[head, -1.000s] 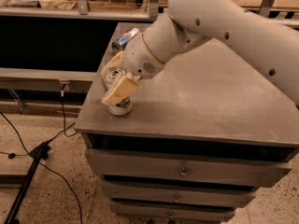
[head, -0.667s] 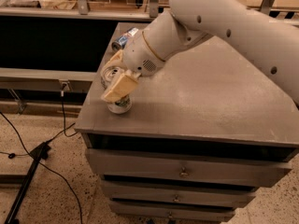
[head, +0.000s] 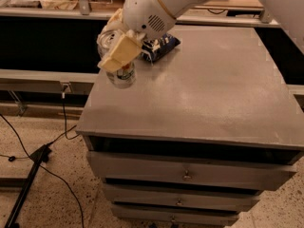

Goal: Pick 7up can

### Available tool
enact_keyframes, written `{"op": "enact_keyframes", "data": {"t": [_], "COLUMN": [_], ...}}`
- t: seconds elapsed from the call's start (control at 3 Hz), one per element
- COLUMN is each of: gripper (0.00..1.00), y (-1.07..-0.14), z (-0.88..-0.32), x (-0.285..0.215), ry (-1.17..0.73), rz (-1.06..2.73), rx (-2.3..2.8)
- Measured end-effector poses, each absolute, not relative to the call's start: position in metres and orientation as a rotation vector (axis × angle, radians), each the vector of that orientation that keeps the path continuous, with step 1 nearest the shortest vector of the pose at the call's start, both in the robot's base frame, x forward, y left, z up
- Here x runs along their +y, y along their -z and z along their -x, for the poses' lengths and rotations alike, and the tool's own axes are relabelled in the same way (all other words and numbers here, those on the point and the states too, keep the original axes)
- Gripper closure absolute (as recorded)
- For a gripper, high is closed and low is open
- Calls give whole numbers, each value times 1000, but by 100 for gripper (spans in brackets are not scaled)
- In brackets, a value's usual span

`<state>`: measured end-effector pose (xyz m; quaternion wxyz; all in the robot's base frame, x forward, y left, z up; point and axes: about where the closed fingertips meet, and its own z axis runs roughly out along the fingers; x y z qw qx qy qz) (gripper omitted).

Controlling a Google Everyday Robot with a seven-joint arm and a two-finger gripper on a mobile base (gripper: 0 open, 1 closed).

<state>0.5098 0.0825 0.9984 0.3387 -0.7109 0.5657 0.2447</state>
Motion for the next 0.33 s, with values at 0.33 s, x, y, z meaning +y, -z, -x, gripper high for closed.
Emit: {"op": "enact_keyframes", "data": {"t": [0.33], "gripper": [100], "y": [-998], "z": [-510], "x": [83], "ry": [-637], "rz": [1852], "rx": [1473]}}
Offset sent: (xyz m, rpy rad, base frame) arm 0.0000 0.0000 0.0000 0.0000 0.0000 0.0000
